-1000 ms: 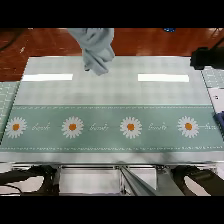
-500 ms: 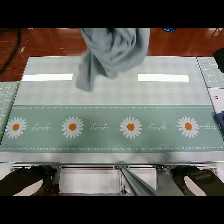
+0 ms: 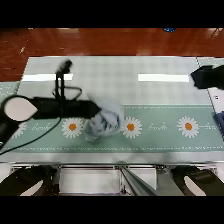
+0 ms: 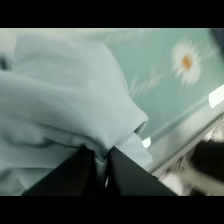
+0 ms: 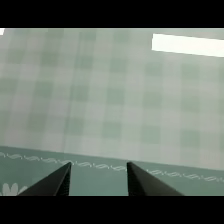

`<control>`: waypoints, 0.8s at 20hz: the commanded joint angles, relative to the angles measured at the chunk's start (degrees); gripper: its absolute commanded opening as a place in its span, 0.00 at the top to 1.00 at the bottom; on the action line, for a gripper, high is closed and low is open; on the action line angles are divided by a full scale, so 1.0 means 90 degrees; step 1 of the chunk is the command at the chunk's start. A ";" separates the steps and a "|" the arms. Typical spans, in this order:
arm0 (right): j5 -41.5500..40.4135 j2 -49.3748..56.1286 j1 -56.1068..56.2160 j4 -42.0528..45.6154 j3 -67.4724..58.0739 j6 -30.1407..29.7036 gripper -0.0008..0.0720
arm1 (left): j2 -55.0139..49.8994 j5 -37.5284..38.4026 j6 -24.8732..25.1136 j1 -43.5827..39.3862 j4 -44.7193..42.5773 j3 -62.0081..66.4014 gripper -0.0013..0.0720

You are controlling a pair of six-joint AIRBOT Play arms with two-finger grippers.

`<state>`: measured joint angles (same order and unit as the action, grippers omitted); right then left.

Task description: Fold the shirts.

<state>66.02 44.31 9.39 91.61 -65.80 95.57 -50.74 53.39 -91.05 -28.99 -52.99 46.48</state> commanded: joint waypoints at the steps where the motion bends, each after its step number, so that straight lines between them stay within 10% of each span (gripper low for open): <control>1: -0.0748 0.0012 0.0000 -0.0512 0.1188 0.0087 0.43 | -0.0151 0.0738 -0.0036 -0.0007 0.0129 -0.1149 0.29; 10: -0.0488 0.0442 -0.3070 0.0095 0.0430 0.0119 0.43 | -0.0075 0.1268 0.0865 0.3116 -0.0010 0.0971 0.29; 13: -0.0369 0.0442 -0.4146 -0.1428 0.1600 0.0049 0.43 | -0.0415 0.1389 0.0481 0.3762 -0.0010 -0.0083 0.29; 16: -0.0376 0.0442 -0.3820 -0.3599 0.3104 -0.1671 0.43 | -0.1171 0.1766 0.0743 0.3689 0.0090 -0.1370 0.29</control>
<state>62.02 48.27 -23.35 76.53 -47.66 91.33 -56.75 66.96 -85.67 1.93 -53.06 42.11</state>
